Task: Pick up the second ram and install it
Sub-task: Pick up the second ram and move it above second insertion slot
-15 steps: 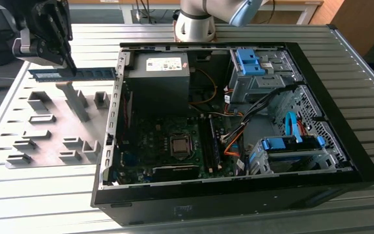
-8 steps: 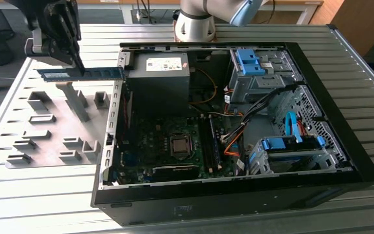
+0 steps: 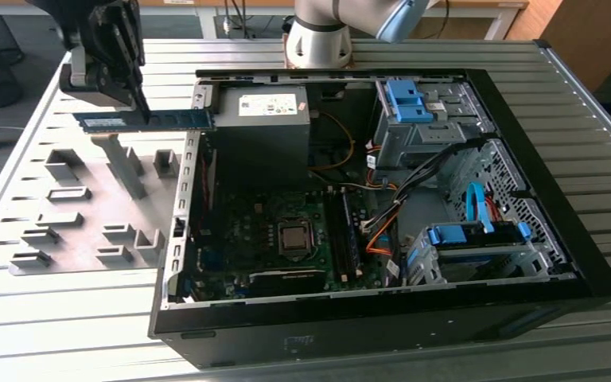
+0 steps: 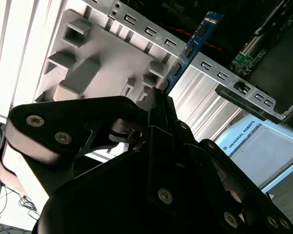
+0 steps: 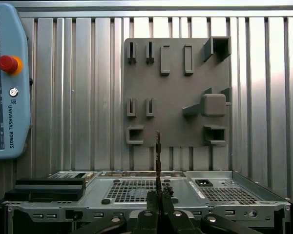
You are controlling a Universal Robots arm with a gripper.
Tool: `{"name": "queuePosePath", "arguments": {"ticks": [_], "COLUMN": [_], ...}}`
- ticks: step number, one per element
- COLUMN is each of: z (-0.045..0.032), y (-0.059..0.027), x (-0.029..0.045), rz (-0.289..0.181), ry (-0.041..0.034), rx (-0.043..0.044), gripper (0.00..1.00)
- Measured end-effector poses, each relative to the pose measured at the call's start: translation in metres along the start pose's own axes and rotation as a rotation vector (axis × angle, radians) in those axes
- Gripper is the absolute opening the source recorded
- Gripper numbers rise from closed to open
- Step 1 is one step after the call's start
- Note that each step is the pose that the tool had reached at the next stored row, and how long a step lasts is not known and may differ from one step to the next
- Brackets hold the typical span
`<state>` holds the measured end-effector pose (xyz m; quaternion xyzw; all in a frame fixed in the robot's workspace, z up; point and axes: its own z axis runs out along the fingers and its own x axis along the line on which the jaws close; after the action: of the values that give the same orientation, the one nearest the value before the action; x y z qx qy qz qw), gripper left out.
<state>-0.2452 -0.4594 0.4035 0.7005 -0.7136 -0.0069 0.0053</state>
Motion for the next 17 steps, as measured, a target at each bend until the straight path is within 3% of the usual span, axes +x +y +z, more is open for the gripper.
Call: {"name": "queuePosePath", "arguments": {"ticks": [17], "z": [-0.0004], "y": [-0.0240], "x": [-0.0004], "rz": [0.000], "ry": [0.0000], "rx": [0.0000], "gripper": [0.14]}}
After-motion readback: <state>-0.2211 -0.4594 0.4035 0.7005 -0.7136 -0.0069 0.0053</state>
